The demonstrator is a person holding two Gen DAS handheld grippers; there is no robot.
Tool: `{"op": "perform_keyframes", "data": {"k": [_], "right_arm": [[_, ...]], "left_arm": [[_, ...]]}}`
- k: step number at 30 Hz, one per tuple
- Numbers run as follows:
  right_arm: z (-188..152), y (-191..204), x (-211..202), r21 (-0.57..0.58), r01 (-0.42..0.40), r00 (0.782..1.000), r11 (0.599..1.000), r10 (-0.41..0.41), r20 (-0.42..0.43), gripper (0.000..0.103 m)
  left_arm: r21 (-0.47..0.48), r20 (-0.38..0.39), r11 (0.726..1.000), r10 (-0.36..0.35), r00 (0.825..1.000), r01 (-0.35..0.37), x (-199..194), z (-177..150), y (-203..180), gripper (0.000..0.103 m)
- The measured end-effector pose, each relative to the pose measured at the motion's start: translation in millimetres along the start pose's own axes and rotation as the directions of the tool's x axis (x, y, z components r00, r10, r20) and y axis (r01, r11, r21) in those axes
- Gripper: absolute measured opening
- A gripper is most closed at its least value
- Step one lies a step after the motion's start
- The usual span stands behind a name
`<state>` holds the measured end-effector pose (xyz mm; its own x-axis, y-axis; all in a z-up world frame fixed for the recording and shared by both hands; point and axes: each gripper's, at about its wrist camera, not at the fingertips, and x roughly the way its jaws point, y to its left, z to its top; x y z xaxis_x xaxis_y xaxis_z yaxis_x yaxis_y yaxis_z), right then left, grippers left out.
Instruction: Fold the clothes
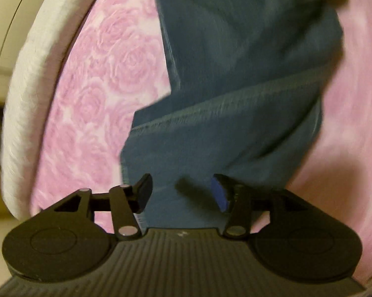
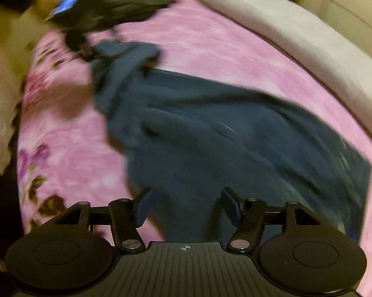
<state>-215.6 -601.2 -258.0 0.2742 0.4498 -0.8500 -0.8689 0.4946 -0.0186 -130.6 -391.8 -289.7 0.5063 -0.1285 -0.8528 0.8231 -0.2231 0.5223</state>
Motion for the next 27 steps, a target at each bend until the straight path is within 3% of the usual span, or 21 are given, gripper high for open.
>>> {"op": "perform_keyframes", "data": {"k": [3,5,9,10,11,12,13,15,17,18,21,24,27], "right_arm": [[32.7,21.7,26.4,-0.041,-0.026,0.999,0.999,0.027,0.025,0.066],[54.7,34.0,47.6,-0.035,-0.05,0.998,0.998,0.051,0.029,0.066],[92.6,50.1,100.8,0.034,-0.085,0.996,0.996,0.085,-0.015,0.067],[100.5,55.3,114.5,0.054,-0.085,0.996,0.995,0.086,-0.026,0.067],[108.8,55.4,122.2,0.073,-0.083,0.996,0.994,0.086,-0.031,0.067],[114.5,54.4,130.8,0.116,-0.078,0.996,0.99,0.083,-0.039,0.067],[120.2,53.3,139.4,0.16,-0.073,0.996,0.984,0.081,-0.048,0.067],[131.5,51.2,156.5,0.245,-0.061,0.995,0.968,0.079,-0.065,0.067],[139.3,52.6,163.1,0.282,-0.055,0.992,0.958,0.083,-0.09,0.044],[143.0,55.3,166.0,0.284,-0.043,0.991,0.958,0.078,-0.113,0.012],[149.4,67.3,164.4,0.285,-0.061,0.984,0.957,0.106,-0.144,0.003],[142.6,93.2,153.2,0.213,-0.14,0.969,0.967,0.177,-0.17,0.002],[128.1,128.7,143.3,0.066,-0.206,0.947,0.976,0.216,-0.237,0.002]], "left_arm": [[0.066,0.065,0.998,0.004,0.998,-0.008,11.4,-19.8,8.4,0.052],[0.132,0.113,0.991,-0.032,0.993,0.017,21.1,-31.2,10.9,0.053],[0.339,0.188,0.937,-0.161,0.969,0.09,31.2,-60.8,1.2,0.051],[0.386,0.199,0.917,-0.189,0.962,0.1,32.3,-67.9,-2.6,0.042],[0.423,0.198,0.898,-0.221,0.955,0.12,33.0,-74.0,-6.1,0.025],[0.446,0.196,0.884,-0.248,0.949,0.139,32.8,-79.1,-9.1,0.015],[0.448,0.198,0.882,-0.262,0.945,0.15,30.6,-84.4,-11.8,0.004],[0.446,0.2,0.878,-0.288,0.936,0.175,25.7,-95.4,-16.8,0.0],[0.406,0.2,0.89,-0.307,0.931,0.206,16.4,-111.1,-19.4,0.0],[0.384,0.193,0.895,-0.319,0.928,0.228,9.4,-121.1,-21.2,0.0],[0.311,0.177,0.905,-0.356,0.918,0.291,-15.7,-150.9,-26.7,0.0],[0.096,0.214,0.921,-0.389,0.896,0.377,-42.3,-177.0,-12.8,0.0],[-0.119,0.266,0.922,-0.328,0.906,0.369,-55.3,-186.1,17.3,0.013]]}}
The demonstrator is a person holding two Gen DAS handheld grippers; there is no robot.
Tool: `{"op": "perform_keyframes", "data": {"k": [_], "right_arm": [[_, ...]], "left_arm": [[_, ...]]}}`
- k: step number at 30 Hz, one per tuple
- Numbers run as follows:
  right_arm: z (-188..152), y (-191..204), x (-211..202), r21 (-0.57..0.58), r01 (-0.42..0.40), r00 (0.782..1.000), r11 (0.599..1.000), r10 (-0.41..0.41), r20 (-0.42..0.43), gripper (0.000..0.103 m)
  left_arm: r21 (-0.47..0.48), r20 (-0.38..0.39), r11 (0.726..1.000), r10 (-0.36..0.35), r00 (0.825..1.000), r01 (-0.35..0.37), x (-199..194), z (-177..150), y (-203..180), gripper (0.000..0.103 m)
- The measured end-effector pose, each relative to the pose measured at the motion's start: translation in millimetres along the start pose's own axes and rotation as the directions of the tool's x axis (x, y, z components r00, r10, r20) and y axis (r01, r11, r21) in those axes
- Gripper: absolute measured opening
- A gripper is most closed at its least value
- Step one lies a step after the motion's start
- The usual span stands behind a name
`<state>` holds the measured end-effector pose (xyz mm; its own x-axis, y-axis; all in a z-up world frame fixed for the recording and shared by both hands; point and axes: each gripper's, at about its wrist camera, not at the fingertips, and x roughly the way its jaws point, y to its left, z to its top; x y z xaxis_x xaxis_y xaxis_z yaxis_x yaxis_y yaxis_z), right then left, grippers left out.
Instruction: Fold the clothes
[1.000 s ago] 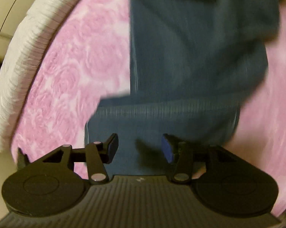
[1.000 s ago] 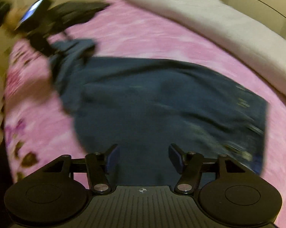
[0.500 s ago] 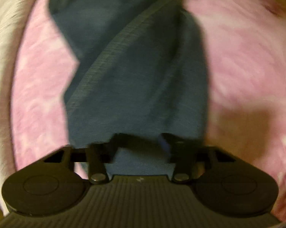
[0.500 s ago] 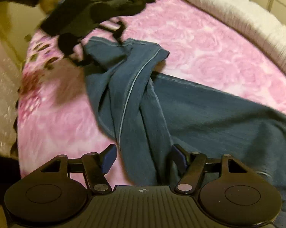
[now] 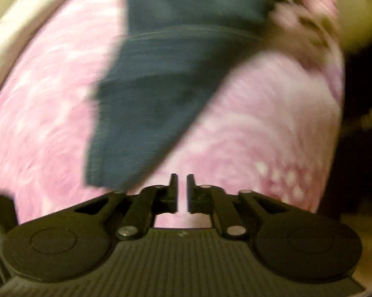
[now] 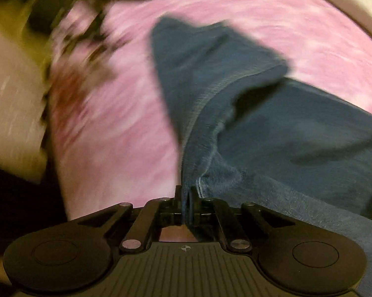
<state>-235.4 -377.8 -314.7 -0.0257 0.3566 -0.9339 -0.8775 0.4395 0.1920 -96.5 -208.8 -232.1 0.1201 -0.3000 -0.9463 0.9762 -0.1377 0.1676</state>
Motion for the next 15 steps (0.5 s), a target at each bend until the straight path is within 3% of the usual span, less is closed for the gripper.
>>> {"op": "perform_keyframes", "data": {"k": [2,5,7,12,14,15], "right_arm": [[-15.6,17.6,4.1,-0.077,-0.035,0.998,0.996,0.031,-0.056,0.002],[-36.8,29.9,4.1,-0.148,-0.046,0.995,0.988,0.032,-0.098,0.002],[-42.1,27.2,-3.3,-0.133,-0.054,0.994,0.99,0.04,-0.101,0.003],[-41.8,18.6,-29.7,-0.054,-0.074,0.995,0.996,0.07,-0.065,0.007],[-39.8,5.7,-42.7,0.055,-0.073,0.997,0.996,0.073,0.01,0.021],[-39.1,-1.2,-49.5,0.118,-0.076,0.996,0.99,0.069,0.06,0.042]], "left_arm": [[-0.066,0.039,0.996,0.059,0.998,-0.056,-2.2,13.4,16.3,0.048],[-0.032,0.09,0.997,0.067,0.994,-0.064,11.7,41.4,27.5,0.053],[0.02,0.111,0.998,0.051,0.992,-0.054,27.4,62.1,32.4,0.054],[0.076,0.11,0.996,-0.064,0.992,0.056,89.1,114.0,50.9,0.057],[0.058,0.044,0.988,-0.146,0.988,0.143,113.1,123.3,56.6,0.063],[0.058,0.005,0.982,-0.181,0.983,0.181,123.2,125.1,56.8,0.063]]}}
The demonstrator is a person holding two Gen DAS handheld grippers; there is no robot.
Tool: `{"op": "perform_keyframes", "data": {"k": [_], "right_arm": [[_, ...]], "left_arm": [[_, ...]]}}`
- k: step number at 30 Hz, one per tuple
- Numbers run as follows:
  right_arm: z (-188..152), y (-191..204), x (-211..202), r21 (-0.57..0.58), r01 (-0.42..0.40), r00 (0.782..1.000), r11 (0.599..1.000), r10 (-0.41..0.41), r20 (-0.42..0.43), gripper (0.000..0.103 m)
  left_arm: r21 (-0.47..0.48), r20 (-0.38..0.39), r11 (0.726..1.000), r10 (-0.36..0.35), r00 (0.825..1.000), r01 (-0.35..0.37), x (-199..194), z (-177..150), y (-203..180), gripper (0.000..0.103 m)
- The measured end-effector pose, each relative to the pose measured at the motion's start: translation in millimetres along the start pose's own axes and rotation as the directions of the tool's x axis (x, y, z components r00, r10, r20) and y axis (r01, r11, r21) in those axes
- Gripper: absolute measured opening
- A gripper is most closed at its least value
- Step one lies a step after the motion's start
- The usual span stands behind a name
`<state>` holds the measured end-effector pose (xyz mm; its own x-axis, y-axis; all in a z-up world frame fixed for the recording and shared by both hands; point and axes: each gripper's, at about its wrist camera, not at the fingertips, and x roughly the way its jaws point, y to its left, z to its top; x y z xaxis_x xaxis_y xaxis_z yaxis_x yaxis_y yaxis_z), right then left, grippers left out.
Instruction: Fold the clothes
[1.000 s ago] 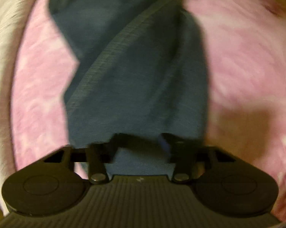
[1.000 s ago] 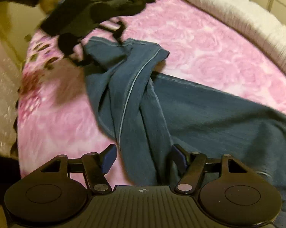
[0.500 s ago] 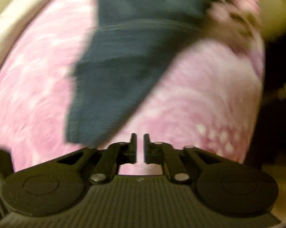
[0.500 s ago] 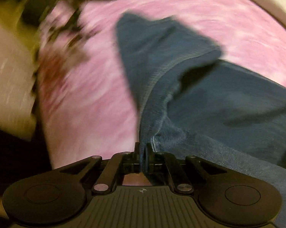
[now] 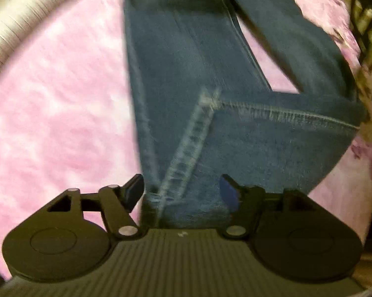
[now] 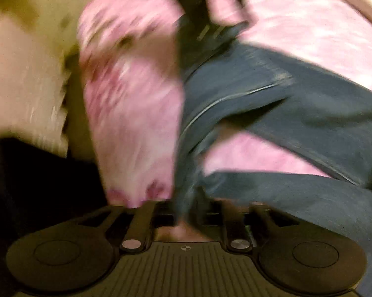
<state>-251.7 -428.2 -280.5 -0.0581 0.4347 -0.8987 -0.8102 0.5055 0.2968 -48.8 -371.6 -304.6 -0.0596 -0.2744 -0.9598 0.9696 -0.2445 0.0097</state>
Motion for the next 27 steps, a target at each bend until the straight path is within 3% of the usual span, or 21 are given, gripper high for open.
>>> {"op": "perform_keyframes", "data": {"k": [1,3,6,8,9,10,11,14,16,18,20,22,24,25,27], "right_arm": [[1.9,-6.3,-7.2,0.064,-0.003,0.999,0.998,0.0,0.05,0.063],[6.4,-25.0,-8.6,0.198,-0.034,0.988,0.98,0.003,0.154,0.075],[19.6,-49.6,10.5,0.333,-0.086,0.975,0.939,0.01,0.223,0.076],[29.7,-59.1,32.2,0.356,-0.133,0.972,0.925,0.052,0.228,0.075],[35.7,-63.4,43.5,0.369,-0.178,0.967,0.912,0.094,0.235,0.056],[40.9,-63.9,51.2,0.371,-0.224,0.96,0.901,0.139,0.243,0.015],[46.4,-59.3,56.6,0.354,-0.249,0.957,0.902,0.172,0.234,0.015],[54.6,-11.0,54.1,0.107,-0.301,0.946,0.948,0.283,0.156,0.01],[42.4,29.8,58.5,-0.078,-0.322,0.945,0.944,0.325,0.03,0.01],[28.8,68.4,66.3,-0.246,-0.341,0.94,0.907,0.324,-0.11,0.01],[18.8,82.5,74.0,-0.29,-0.327,0.942,0.9,0.284,-0.179,0.015],[17.2,82.8,72.2,-0.283,-0.301,0.95,0.911,0.261,-0.171,0.036],[21.9,73.9,63.5,-0.256,-0.277,0.959,0.926,0.25,-0.134,0.058],[24.6,66.0,58.1,-0.236,-0.259,0.965,0.937,0.238,-0.111,0.061],[29.9,48.6,50.6,-0.189,-0.207,0.978,0.96,0.197,-0.071,0.062]], "left_arm": [[0.02,-0.03,1.0,-0.018,0.999,0.019,6.1,-1.9,-2.0,0.063],[0.022,-0.057,0.999,-0.046,0.997,0.047,6.5,-10.0,-6.0,0.057],[0.0,-0.071,0.999,-0.053,0.996,0.053,-9.3,-28.0,-14.0,0.052],[-0.001,-0.105,0.999,-0.043,0.994,0.043,-22.1,-44.4,-21.2,0.049],[-0.013,-0.118,0.999,-0.037,0.992,0.036,-30.5,-55.1,-23.8,0.049],[-0.04,-0.126,0.999,-0.032,0.991,0.028,-39.4,-65.4,-24.2,0.049],[-0.073,-0.134,0.997,-0.028,0.991,0.019,-48.5,-76.2,-24.1,0.049],[-0.232,-0.15,0.972,-0.021,0.988,-0.015,-75.9,-111.7,-18.5,0.048],[-0.367,-0.155,0.928,-0.003,0.988,-0.055,-91.6,-136.9,-14.3,0.052],[-0.554,-0.128,0.83,0.0,0.992,-0.071,-105.2,-164.1,-7.8,0.058],[-0.729,-0.095,0.68,0.01,0.995,-0.076,-113.7,-191.7,-3.9,0.063],[-0.837,-0.111,0.537,0.018,0.994,-0.103,-110.9,-208.2,-1.9,0.065],[-0.93,-0.072,0.361,0.017,0.997,-0.073,-104.9,-229.4,-2.3,0.065],[-0.962,-0.034,0.27,0.011,0.999,-0.035,-100.9,-238.6,-5.1,0.064],[-0.988,0.04,0.152,0.022,0.999,0.036,-91.3,-246.9,-13.6,0.063]]}}
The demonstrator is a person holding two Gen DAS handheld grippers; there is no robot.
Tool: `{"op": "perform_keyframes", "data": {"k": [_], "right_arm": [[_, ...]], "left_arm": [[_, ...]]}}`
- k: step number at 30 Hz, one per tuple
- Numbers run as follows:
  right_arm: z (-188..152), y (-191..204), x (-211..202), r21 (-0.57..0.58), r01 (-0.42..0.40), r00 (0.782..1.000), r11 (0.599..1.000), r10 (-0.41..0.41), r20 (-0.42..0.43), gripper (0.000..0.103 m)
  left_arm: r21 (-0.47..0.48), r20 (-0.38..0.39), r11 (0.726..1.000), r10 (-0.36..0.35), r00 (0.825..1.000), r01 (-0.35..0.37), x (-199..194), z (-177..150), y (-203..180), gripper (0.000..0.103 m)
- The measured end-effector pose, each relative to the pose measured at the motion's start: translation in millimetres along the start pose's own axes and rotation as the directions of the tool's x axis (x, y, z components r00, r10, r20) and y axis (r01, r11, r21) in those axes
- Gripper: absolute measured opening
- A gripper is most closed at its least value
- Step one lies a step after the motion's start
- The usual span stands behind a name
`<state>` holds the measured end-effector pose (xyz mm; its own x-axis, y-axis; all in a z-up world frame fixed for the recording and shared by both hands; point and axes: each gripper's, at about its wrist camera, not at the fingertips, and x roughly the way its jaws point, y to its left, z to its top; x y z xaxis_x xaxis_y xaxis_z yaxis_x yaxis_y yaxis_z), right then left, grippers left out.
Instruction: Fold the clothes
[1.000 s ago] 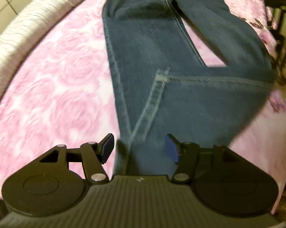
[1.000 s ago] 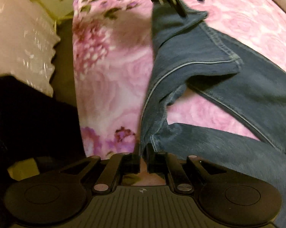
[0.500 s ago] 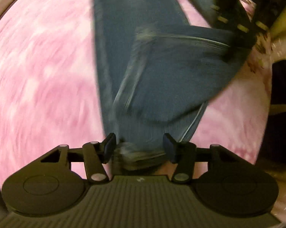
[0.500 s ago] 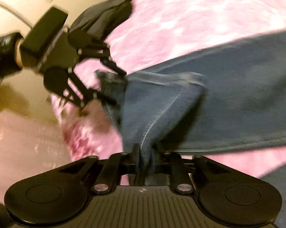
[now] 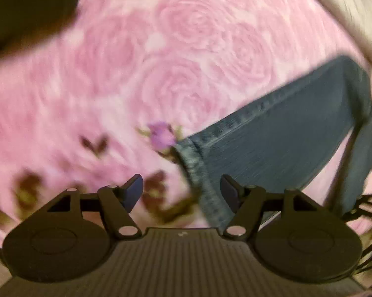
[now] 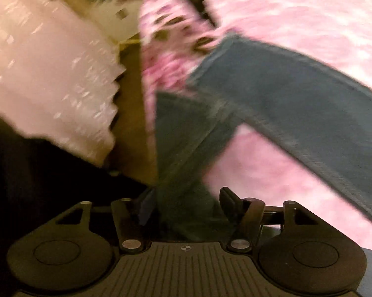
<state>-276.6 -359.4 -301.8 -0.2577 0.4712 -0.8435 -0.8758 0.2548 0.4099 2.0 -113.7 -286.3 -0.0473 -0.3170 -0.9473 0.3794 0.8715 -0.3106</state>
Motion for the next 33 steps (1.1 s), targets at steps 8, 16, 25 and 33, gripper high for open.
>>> {"op": "perform_keyframes", "data": {"k": [8,16,25,33], "right_arm": [[-16.0,-101.6,-39.3,0.4,0.376,0.916,0.836,-0.4,-0.024,0.063],[-39.5,-168.7,-45.8,0.629,0.503,0.825,0.593,-0.547,-0.143,0.063],[27.6,-179.4,-64.3,0.578,0.445,0.802,0.685,-0.591,0.083,0.063],[-8.6,-152.0,-94.6,0.622,0.485,0.766,0.614,-0.642,0.037,0.063]], "left_arm": [[0.087,0.135,0.987,0.126,0.983,-0.139,43.4,-3.1,-41.2,0.047],[0.187,0.342,0.969,0.091,0.935,-0.163,-21.2,39.9,-48.6,0.017],[0.331,0.511,0.896,0.092,0.854,-0.295,-61.3,187.5,-51.0,0.018],[0.289,0.404,0.858,0.294,0.866,-0.426,3.8,199.6,-42.6,0.029]]}}
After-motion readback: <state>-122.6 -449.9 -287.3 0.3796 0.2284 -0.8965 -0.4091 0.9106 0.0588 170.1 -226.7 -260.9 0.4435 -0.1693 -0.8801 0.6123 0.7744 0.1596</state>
